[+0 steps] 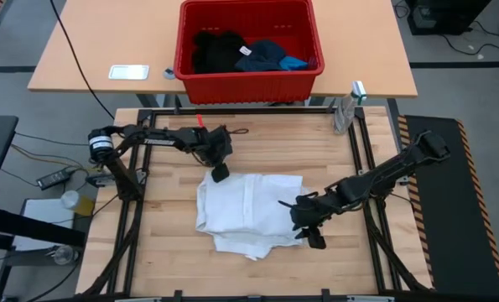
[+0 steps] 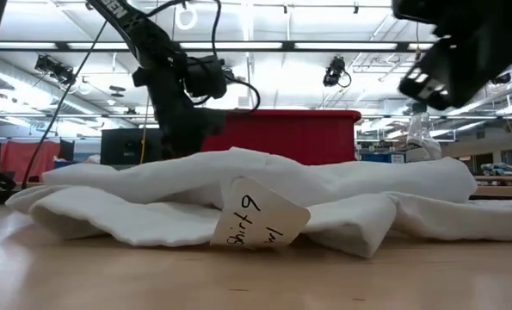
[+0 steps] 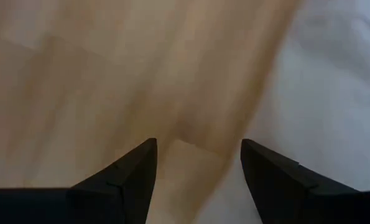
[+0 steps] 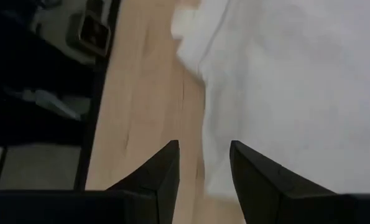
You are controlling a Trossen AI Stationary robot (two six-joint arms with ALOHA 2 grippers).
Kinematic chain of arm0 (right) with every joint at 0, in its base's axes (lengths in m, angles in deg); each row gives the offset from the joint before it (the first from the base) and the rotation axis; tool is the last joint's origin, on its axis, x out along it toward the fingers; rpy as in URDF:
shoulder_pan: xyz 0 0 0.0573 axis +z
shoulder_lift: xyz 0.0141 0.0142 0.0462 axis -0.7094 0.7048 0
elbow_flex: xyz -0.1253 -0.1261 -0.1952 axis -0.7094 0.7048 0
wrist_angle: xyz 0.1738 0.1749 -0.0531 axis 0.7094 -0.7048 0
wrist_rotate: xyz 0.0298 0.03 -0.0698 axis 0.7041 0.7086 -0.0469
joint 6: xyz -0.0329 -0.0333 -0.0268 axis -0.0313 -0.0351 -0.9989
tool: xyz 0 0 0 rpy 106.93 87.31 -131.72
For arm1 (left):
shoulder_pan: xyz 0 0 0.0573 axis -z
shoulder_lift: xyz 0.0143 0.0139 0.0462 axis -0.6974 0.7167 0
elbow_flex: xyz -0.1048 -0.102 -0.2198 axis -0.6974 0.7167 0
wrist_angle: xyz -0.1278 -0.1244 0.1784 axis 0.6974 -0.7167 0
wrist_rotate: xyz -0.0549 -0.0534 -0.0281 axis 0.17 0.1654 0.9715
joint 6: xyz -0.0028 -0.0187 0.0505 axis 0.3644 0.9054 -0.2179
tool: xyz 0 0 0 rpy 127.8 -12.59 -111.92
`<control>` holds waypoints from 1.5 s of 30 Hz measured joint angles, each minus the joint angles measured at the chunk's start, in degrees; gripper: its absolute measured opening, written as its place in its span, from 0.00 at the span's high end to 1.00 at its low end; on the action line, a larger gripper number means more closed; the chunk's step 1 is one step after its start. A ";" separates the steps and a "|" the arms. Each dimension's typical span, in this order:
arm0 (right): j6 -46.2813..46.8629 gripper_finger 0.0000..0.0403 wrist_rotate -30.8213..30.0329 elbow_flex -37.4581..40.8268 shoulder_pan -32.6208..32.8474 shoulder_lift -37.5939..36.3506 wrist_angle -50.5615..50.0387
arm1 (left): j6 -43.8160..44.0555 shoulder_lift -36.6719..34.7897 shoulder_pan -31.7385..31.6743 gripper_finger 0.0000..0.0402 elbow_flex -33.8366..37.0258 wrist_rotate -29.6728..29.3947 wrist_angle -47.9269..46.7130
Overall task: Fold Laundry from Bin
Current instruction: Fold the white polo shirt
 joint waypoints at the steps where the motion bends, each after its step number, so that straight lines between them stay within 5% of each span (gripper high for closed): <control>1: 0.35 0.63 0.01 0.00 0.51 -0.42 -1.30 | -0.02 -0.28 0.63 0.42 0.00 1.20 -1.36; 7: -0.15 0.63 0.08 -0.02 2.43 -1.57 -8.66 | 3.69 -1.36 7.93 0.42 0.03 5.34 -8.26; 21: 12.58 0.64 0.14 7.45 8.84 -5.37 -11.13 | 25.90 -1.93 32.72 0.42 0.02 6.67 -1.14; 27: 18.42 0.65 -1.83 9.77 12.70 -4.60 -10.15 | 27.62 -3.67 32.18 0.42 -0.41 2.72 -1.62; 33: 20.95 0.65 -3.85 10.75 13.27 -3.59 -9.96 | 19.98 -5.20 28.84 0.42 -6.26 0.58 5.17; 45: 28.31 0.65 -8.40 10.73 13.01 -9.30 -18.89 | -0.43 16.42 22.91 0.42 -27.44 11.76 8.71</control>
